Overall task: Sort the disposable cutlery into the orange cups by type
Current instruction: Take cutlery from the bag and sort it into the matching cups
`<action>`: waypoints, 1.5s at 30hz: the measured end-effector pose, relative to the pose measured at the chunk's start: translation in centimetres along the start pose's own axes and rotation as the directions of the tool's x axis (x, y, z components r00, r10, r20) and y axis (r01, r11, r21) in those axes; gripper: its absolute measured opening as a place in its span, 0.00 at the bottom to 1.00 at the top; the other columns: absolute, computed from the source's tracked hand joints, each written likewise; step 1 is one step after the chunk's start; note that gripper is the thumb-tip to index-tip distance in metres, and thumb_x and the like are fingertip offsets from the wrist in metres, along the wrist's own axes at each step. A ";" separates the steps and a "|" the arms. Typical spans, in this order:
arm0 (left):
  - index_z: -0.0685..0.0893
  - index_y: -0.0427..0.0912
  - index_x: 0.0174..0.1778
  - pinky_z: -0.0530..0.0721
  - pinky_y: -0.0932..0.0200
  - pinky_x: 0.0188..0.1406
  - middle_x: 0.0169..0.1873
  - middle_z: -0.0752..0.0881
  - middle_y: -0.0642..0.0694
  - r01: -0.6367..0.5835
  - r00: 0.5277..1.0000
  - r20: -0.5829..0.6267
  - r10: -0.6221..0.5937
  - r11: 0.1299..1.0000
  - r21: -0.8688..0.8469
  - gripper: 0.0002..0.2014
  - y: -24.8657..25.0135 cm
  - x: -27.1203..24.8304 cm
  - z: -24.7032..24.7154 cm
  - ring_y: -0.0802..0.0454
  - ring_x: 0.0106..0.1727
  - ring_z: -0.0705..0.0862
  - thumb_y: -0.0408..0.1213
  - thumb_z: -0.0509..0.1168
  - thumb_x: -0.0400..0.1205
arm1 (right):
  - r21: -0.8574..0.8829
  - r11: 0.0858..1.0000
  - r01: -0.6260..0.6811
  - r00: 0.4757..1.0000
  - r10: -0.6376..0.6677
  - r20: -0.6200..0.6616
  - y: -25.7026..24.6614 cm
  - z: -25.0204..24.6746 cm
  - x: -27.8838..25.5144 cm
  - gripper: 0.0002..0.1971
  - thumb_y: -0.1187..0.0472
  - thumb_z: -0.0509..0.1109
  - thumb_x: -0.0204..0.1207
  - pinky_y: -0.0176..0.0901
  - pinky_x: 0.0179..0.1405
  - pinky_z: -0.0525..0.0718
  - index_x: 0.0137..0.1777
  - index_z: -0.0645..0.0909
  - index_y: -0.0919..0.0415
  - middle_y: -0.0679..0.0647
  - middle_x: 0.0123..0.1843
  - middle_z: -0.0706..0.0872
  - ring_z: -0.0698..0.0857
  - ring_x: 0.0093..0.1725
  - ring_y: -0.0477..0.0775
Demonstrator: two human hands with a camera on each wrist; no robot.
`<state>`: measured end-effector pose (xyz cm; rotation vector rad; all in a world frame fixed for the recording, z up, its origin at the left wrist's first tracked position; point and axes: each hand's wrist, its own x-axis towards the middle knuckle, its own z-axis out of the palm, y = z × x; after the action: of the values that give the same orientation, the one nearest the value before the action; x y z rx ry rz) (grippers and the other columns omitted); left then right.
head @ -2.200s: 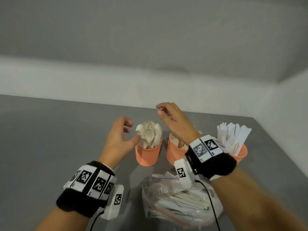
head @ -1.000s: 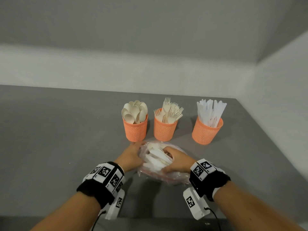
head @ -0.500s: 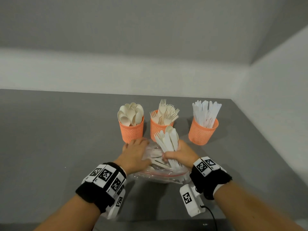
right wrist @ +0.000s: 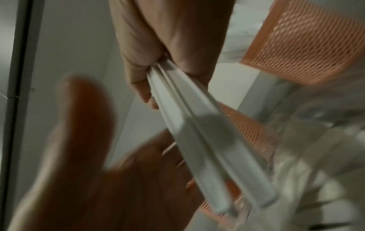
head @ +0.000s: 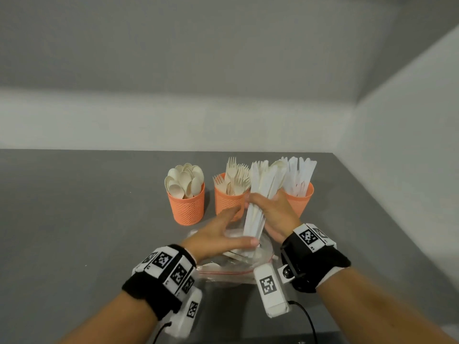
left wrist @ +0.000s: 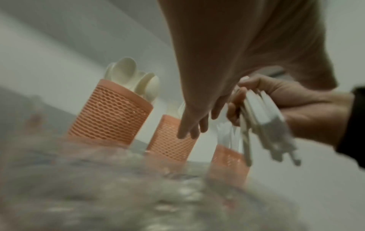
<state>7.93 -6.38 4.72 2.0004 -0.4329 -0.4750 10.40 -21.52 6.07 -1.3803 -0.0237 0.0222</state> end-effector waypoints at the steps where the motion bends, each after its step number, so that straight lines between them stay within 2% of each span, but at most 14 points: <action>1: 0.59 0.48 0.79 0.71 0.68 0.68 0.71 0.72 0.56 -0.022 1.000 -0.009 0.020 0.986 -0.164 0.41 0.5 0.6 0.0 0.59 0.74 0.70 0.43 0.74 0.73 | 0.027 0.999 -0.025 1.000 0.024 0.010 -0.1 0.7 -0.2 0.08 0.71 0.71 0.69 0.49 0.40 0.85 0.49 0.81 0.68 0.58 0.35 0.86 0.86 0.39 0.56; 5: 0.70 0.36 0.71 0.87 0.58 0.52 0.53 0.87 0.38 -0.012 0.999 -0.031 -0.010 0.780 -0.626 0.31 1.3 2.0 -0.1 0.46 0.56 0.87 0.25 0.67 0.70 | 0.037 0.994 -0.103 0.994 0.101 0.051 -0.5 3.0 -0.4 0.16 0.66 0.72 0.71 0.59 0.55 0.87 0.59 0.80 0.69 0.66 0.48 0.87 0.88 0.51 0.60; 7: 0.75 0.30 0.64 0.88 0.62 0.41 0.38 0.90 0.45 -0.023 1.000 -0.027 0.009 0.788 -0.615 0.20 1.8 1.8 -0.2 0.52 0.42 0.89 0.23 0.63 0.75 | -0.138 0.985 -0.099 0.990 0.112 0.088 -1.0 3.2 -0.2 0.19 0.57 0.74 0.70 0.57 0.56 0.88 0.59 0.81 0.63 0.63 0.51 0.90 0.90 0.51 0.57; 10: 0.81 0.36 0.50 0.83 0.69 0.28 0.23 0.87 0.52 -0.057 0.998 -0.054 0.032 0.823 -0.564 0.07 1.9 1.4 -0.4 0.60 0.26 0.85 0.25 0.60 0.81 | -0.383 0.924 0.013 0.985 0.053 0.162 -1.5 2.6 0.2 0.18 0.52 0.74 0.71 0.54 0.57 0.87 0.56 0.82 0.61 0.61 0.50 0.91 0.90 0.51 0.55; 15: 0.86 0.38 0.57 0.84 0.57 0.57 0.53 0.88 0.38 -0.146 0.981 -0.191 0.037 0.788 -0.598 0.11 1.7 1.3 -1.1 0.44 0.52 0.84 0.29 0.62 0.81 | -0.447 0.894 0.031 0.999 -0.034 0.002 -0.6 1.9 -0.2 0.24 0.51 0.75 0.70 0.45 0.49 0.88 0.63 0.74 0.59 0.61 0.55 0.83 0.86 0.49 0.55; 17: 0.86 0.44 0.53 0.86 0.62 0.43 0.49 0.89 0.40 -0.158 0.978 -0.204 0.045 0.800 -0.579 0.11 1.7 1.4 -1.0 0.49 0.45 0.85 0.27 0.63 0.80 | -0.391 0.920 0.000 1.000 0.008 0.019 -0.5 2.1 -0.5 0.19 0.56 0.75 0.72 0.43 0.41 0.88 0.59 0.78 0.63 0.66 0.51 0.85 0.86 0.43 0.56; 19: 0.85 0.49 0.50 0.84 0.65 0.31 0.41 0.89 0.47 -0.146 0.984 -0.166 0.064 0.828 -0.542 0.13 1.5 1.5 -0.9 0.55 0.38 0.85 0.26 0.64 0.80 | -0.381 0.924 -0.019 1.000 0.023 0.006 -0.5 2.2 -0.4 0.14 0.58 0.75 0.70 0.53 0.46 0.89 0.52 0.83 0.65 0.70 0.49 0.87 0.87 0.45 0.60; 24: 0.79 0.39 0.60 0.80 0.64 0.25 0.30 0.82 0.47 -0.149 0.980 -0.190 0.051 0.824 -0.546 0.11 1.2 1.6 -0.7 0.56 0.26 0.78 0.34 0.64 0.81 | -0.478 0.878 0.033 0.999 -0.032 0.009 -1.0 2.6 -0.4 0.09 0.62 0.66 0.76 0.41 0.29 0.84 0.46 0.83 0.68 0.56 0.32 0.86 0.84 0.27 0.56; 30: 0.78 0.43 0.58 0.80 0.62 0.24 0.26 0.81 0.47 -0.170 0.959 -0.282 0.013 0.823 -0.542 0.13 0.8 1.5 0.0 0.54 0.24 0.79 0.46 0.58 0.83 | -0.163 0.974 -0.158 0.987 0.152 -0.047 -0.9 2.8 -0.4 0.13 0.65 0.62 0.79 0.46 0.19 0.82 0.50 0.79 0.79 0.67 0.36 0.83 0.80 0.27 0.60; 36: 0.82 0.41 0.58 0.83 0.60 0.28 0.33 0.85 0.43 -0.148 0.953 -0.301 -0.046 0.794 -0.590 0.13 0.9 1.6 -0.1 0.51 0.29 0.83 0.43 0.59 0.84 | -0.155 0.972 -0.176 0.984 0.177 -0.004 -0.8 3.1 -0.4 0.13 0.64 0.59 0.82 0.49 0.26 0.83 0.55 0.80 0.73 0.64 0.38 0.85 0.84 0.31 0.57; 38: 0.83 0.42 0.56 0.87 0.57 0.39 0.39 0.90 0.43 -0.154 0.939 -0.340 -0.053 0.819 -0.553 0.11 0.8 1.8 -0.1 0.49 0.39 0.88 0.42 0.60 0.83 | -0.106 0.980 -0.166 0.986 0.166 -0.013 -0.8 3.0 -0.4 0.12 0.63 0.57 0.83 0.49 0.37 0.86 0.56 0.81 0.66 0.60 0.40 0.88 0.87 0.37 0.55; 40: 0.83 0.41 0.56 0.87 0.52 0.47 0.43 0.90 0.42 -0.168 0.903 -0.426 -0.054 0.868 -0.467 0.11 0.7 2.0 -0.2 0.48 0.44 0.89 0.41 0.62 0.83 | -0.006 0.987 -0.160 0.985 0.160 -0.066 -1.0 2.8 -0.2 0.09 0.63 0.55 0.84 0.46 0.36 0.86 0.54 0.77 0.63 0.55 0.32 0.85 0.85 0.32 0.52; 43: 0.80 0.37 0.52 0.82 0.63 0.27 0.35 0.86 0.45 -0.180 0.837 -0.545 -0.051 0.914 -0.363 0.07 0.7 2.3 -0.4 0.56 0.30 0.85 0.35 0.64 0.81 | 0.021 0.996 -0.088 0.991 0.090 -0.101 -1.3 2.5 0.1 0.07 0.57 0.54 0.85 0.40 0.22 0.74 0.53 0.72 0.57 0.52 0.27 0.72 0.71 0.23 0.48; 45: 0.80 0.37 0.53 0.77 0.68 0.26 0.33 0.84 0.50 -0.200 0.799 -0.602 -0.009 0.939 -0.279 0.08 0.8 2.4 -0.4 0.58 0.28 0.81 0.34 0.66 0.79 | -0.164 0.986 0.018 0.999 -0.024 -0.035 -1.4 2.8 -0.1 0.07 0.52 0.59 0.82 0.39 0.24 0.77 0.54 0.75 0.52 0.50 0.31 0.79 0.76 0.26 0.48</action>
<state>10.16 -7.59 5.26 1.6704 -0.0471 0.1605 10.27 -19.05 7.97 -1.5446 -0.0090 -0.0235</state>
